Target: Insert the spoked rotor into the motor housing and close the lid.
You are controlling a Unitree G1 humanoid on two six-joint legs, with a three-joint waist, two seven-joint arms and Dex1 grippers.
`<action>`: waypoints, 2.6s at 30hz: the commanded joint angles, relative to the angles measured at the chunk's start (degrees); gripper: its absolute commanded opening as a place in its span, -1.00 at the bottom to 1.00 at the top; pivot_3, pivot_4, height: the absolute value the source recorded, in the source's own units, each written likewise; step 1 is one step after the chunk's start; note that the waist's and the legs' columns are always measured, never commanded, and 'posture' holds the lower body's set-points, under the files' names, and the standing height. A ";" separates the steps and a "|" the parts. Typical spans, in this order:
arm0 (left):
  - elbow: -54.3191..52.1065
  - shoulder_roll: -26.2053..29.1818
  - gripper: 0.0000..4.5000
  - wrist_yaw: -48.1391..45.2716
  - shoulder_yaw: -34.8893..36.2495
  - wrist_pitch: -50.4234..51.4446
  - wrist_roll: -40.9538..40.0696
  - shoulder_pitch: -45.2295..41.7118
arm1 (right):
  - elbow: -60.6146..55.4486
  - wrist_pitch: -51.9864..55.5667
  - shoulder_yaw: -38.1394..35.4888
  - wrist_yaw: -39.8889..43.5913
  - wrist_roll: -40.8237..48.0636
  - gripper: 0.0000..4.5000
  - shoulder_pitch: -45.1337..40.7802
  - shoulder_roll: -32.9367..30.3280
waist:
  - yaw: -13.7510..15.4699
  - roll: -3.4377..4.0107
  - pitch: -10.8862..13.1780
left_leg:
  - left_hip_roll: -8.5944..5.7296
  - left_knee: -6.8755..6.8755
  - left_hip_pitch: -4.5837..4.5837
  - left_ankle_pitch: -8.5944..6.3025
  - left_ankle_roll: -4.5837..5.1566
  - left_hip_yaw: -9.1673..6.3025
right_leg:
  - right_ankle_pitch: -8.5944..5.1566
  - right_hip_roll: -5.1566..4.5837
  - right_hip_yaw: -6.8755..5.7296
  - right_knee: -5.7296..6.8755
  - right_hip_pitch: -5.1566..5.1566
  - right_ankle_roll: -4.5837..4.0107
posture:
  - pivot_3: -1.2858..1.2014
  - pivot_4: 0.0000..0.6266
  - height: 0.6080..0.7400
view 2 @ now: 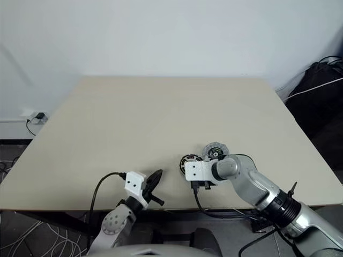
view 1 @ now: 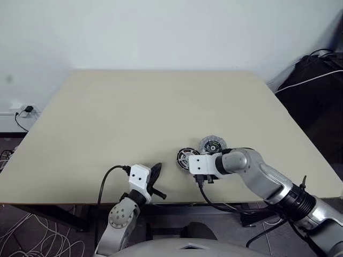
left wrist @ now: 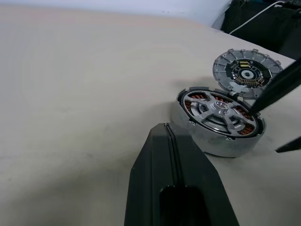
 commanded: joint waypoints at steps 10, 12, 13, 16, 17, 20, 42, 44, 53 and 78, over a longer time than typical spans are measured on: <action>-7.89 -0.43 -1.00 1.44 -0.94 3.80 0.00 -0.17 | 4.46 -2.19 -2.02 1.76 -3.16 -0.83 -1.22 2.55 | -0.08 -0.01 -0.10 | -0.08 0.00 0.05 0.01 0.02 0.00 | 0.04 -0.10 0.00 0.00 0.06 0.06 | 0.03 -1.00 1.00; -8.33 -0.41 -1.00 1.46 -0.96 4.28 -0.06 -0.17 | 4.28 -2.16 -2.37 1.84 -3.28 -0.97 -0.98 2.60 | -0.13 0.01 -0.11 | -0.08 0.01 0.10 0.01 0.02 0.00 | 0.06 -0.11 0.01 0.01 0.11 0.07 | 0.03 -1.00 1.00; -8.46 -0.40 -1.00 1.46 -0.98 4.43 -0.08 -0.17 | 4.19 -2.16 -2.49 1.87 -3.31 -0.97 -0.89 2.59 | -0.12 0.02 -0.12 | -0.08 0.01 0.10 0.01 0.02 0.00 | 0.09 -0.12 0.01 0.01 0.11 0.07 | 0.03 -1.00 1.00; -8.77 -0.36 -1.00 1.36 -1.01 4.86 -0.21 -0.22 | 3.57 -1.79 -3.07 1.89 -3.19 -0.97 -0.56 2.47 | -0.07 0.03 -0.12 | -0.09 0.02 0.10 0.02 0.03 0.00 | 0.13 -0.15 0.00 0.01 0.11 0.09 | 0.03 -1.00 1.00; -8.82 -0.35 -1.00 1.31 -1.02 4.96 -0.25 -0.23 | 3.34 -1.69 -3.25 1.95 -3.15 -0.97 -0.43 2.37 | -0.06 0.03 -0.12 | -0.09 0.02 0.10 0.02 0.03 0.00 | 0.14 -0.15 0.00 0.01 0.12 0.09 | 0.03 -1.00 1.00; -8.75 -0.33 -1.00 1.21 -1.03 5.01 -0.33 -0.26 | 1.83 -0.64 -4.30 2.66 -2.19 -0.97 0.34 2.06 | -0.04 0.06 -0.14 | -0.11 0.02 0.09 0.02 0.03 0.00 | 0.14 -0.17 0.01 0.01 0.11 0.09 | 0.03 -1.00 1.00; -4.12 -0.38 -1.00 0.21 -0.45 2.18 -0.70 -1.36 | -2.55 12.07 -6.05 1.80 3.08 -0.97 1.18 7.37 | -0.06 0.07 -0.14 | -0.12 -0.01 -0.04 0.02 0.03 -0.01 | 0.13 -0.19 0.03 -0.01 -0.04 0.08 | 0.03 -1.00 1.00; -3.79 -0.39 -1.00 0.23 -0.39 1.78 -0.68 -1.28 | -1.72 11.46 -5.81 1.32 2.86 -0.97 0.88 7.77 | -0.06 0.07 -0.14 | -0.12 0.00 -0.04 0.02 0.03 0.00 | 0.13 -0.19 0.04 -0.01 -0.04 0.08 | 0.03 -1.00 1.00; -2.41 -0.42 -1.00 0.10 -0.12 0.34 -0.74 -1.17 | 1.37 12.25 -7.61 -2.30 3.28 -0.63 -0.24 11.61 | -0.38 0.07 -0.16 | -0.11 0.00 0.00 0.02 0.03 0.00 | 0.22 -0.19 0.03 0.02 -0.05 0.03 | 0.03 -1.00 1.00; -3.23 0.75 -1.00 -1.45 0.16 0.26 -0.38 -0.14 | -18.72 16.06 -21.56 -41.97 -17.29 -0.99 20.57 19.38 | -0.08 0.22 -0.32 | -0.14 -0.15 -0.08 0.05 -0.02 0.09 | 0.22 -0.27 0.04 -0.05 -0.15 0.03 | 0.03 -1.00 1.00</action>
